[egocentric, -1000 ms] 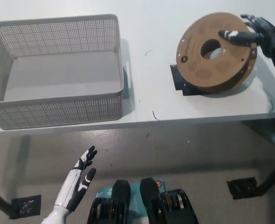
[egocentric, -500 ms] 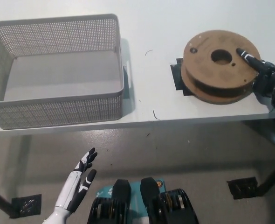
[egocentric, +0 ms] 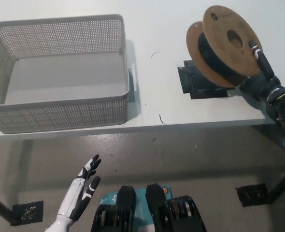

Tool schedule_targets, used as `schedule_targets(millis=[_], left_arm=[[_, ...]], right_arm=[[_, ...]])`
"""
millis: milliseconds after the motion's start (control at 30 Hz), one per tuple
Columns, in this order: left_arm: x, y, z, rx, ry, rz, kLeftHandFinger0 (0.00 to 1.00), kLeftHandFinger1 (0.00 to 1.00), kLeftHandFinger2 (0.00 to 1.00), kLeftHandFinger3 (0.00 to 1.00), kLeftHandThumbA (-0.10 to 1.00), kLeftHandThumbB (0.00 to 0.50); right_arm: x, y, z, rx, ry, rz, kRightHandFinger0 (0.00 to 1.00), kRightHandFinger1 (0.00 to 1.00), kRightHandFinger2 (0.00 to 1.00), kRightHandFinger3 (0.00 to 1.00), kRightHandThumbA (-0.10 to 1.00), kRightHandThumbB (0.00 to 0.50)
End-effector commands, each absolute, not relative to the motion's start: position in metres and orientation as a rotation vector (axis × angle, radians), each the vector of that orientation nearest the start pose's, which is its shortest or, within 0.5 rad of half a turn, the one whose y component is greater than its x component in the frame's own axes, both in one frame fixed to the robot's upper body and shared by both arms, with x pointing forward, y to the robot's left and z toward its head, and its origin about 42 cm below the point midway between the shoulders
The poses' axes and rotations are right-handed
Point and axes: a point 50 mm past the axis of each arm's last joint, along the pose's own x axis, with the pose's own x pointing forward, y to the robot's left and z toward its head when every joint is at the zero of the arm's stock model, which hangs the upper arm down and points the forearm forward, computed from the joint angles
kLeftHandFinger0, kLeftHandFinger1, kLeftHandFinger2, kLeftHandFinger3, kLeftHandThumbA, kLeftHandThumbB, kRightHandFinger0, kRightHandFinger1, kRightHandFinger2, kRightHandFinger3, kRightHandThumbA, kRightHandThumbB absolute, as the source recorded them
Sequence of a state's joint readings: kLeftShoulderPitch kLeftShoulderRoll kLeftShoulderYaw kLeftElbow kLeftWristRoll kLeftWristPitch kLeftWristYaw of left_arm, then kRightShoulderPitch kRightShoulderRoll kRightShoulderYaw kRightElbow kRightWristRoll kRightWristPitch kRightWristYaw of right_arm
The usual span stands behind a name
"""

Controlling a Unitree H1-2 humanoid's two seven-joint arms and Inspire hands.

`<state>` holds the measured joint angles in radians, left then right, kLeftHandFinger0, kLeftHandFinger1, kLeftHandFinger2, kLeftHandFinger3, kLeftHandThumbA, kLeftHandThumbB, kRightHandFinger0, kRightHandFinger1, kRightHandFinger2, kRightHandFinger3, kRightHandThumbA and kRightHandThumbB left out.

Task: Use the right hand to pick up a 3d printing filament and place it into a container on the left side

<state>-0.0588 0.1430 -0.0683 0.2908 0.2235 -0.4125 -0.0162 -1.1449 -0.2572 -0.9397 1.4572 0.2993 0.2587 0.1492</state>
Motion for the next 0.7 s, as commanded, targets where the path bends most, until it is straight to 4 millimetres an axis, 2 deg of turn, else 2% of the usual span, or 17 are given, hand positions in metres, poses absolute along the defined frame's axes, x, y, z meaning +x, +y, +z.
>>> schedule_targets(millis=[0, 33, 67, 100, 133, 200, 233, 367, 433, 467, 500, 533, 600, 667], left_arm=[[0.294, 0.235, 0.066, 0.372, -0.238, -0.189, 1.00, 1.00, 1.00, 1.00, 1.00, 0.207], [0.294, 0.235, 0.066, 0.373, -0.239, -0.189, 1.00, 1.00, 1.00, 1.00, 1.00, 0.203], [0.294, 0.235, 0.067, 0.375, -0.241, -0.190, 1.00, 1.00, 1.00, 1.00, 1.00, 0.200], [0.295, 0.234, 0.067, 0.375, -0.241, -0.191, 1.00, 1.00, 1.00, 1.00, 1.00, 0.200], [0.295, 0.234, 0.067, 0.375, -0.238, -0.192, 1.00, 1.00, 1.00, 1.00, 1.00, 0.204], [0.295, 0.233, 0.068, 0.377, -0.235, -0.194, 1.00, 1.00, 1.00, 1.00, 1.00, 0.206], [0.295, 0.233, 0.068, 0.375, -0.237, -0.195, 1.00, 1.00, 1.00, 1.00, 1.00, 0.206], [0.296, 0.234, 0.068, 0.377, -0.237, -0.194, 1.00, 1.00, 1.00, 1.00, 1.00, 0.214], [0.296, 0.235, 0.069, 0.386, -0.239, -0.192, 1.00, 1.00, 1.00, 1.00, 1.00, 0.204], [0.296, 0.235, 0.068, 0.382, -0.240, -0.195, 1.00, 1.00, 1.00, 1.00, 1.00, 0.201], [0.296, 0.236, 0.069, 0.380, -0.241, -0.196, 1.00, 1.00, 1.00, 1.00, 1.00, 0.200], [0.296, 0.235, 0.069, 0.380, -0.243, -0.199, 1.00, 1.00, 1.00, 1.00, 1.00, 0.192], [0.296, 0.235, 0.068, 0.379, -0.243, -0.198, 1.00, 1.00, 1.00, 1.00, 1.00, 0.198], [0.296, 0.235, 0.068, 0.382, -0.244, -0.197, 1.00, 1.00, 1.00, 1.00, 1.00, 0.195]], right_arm=[[0.598, -0.242, 0.330, 1.117, 0.131, 0.139, 0.00, 0.15, 0.68, 0.97, -0.10, 0.091], [0.599, -0.238, 0.336, 1.102, 0.126, 0.162, 0.00, 0.14, 0.67, 0.77, -0.10, 0.092], [0.601, -0.231, 0.345, 1.052, 0.119, 0.189, 0.00, 0.13, 0.63, 0.89, -0.10, 0.087], [0.602, -0.227, 0.352, 1.016, 0.114, 0.201, 0.00, 0.10, 0.58, 1.00, -0.10, 0.055], [0.604, -0.219, 0.362, 0.975, 0.106, 0.209, 0.00, 0.08, 0.57, 1.00, -0.10, 0.075], [0.606, -0.209, 0.375, 0.924, 0.102, 0.215, 0.00, 0.07, 0.58, 1.00, -0.10, 0.081], [0.607, -0.201, 0.386, 0.837, 0.080, 0.236, 0.00, 0.07, 0.59, 1.00, -0.10, 0.076], [0.608, -0.183, 0.408, 0.801, 0.075, 0.253, 0.00, 0.09, 0.65, 1.00, -0.10, 0.083], [0.608, -0.172, 0.420, 0.759, 0.061, 0.262, 0.00, 0.12, 0.68, 1.00, -0.10, 0.064], [0.608, -0.164, 0.429, 0.712, 0.050, 0.281, 0.00, 0.17, 0.69, 1.00, -0.10, 0.031], [0.608, -0.160, 0.433, 0.697, 0.056, 0.290, 0.00, 0.18, 0.67, 1.00, -0.10, 0.039], [0.607, -0.152, 0.440, 0.658, 0.067, 0.293, 0.00, 0.14, 0.62, 1.00, -0.10, 0.064], [0.606, -0.143, 0.446, 0.609, 0.058, 0.286, 0.00, 0.10, 0.64, 1.00, -0.10, 0.080], [0.605, -0.131, 0.451, 0.566, 0.055, 0.287, 0.00, 0.11, 0.67, 1.00, -0.10, 0.084]])
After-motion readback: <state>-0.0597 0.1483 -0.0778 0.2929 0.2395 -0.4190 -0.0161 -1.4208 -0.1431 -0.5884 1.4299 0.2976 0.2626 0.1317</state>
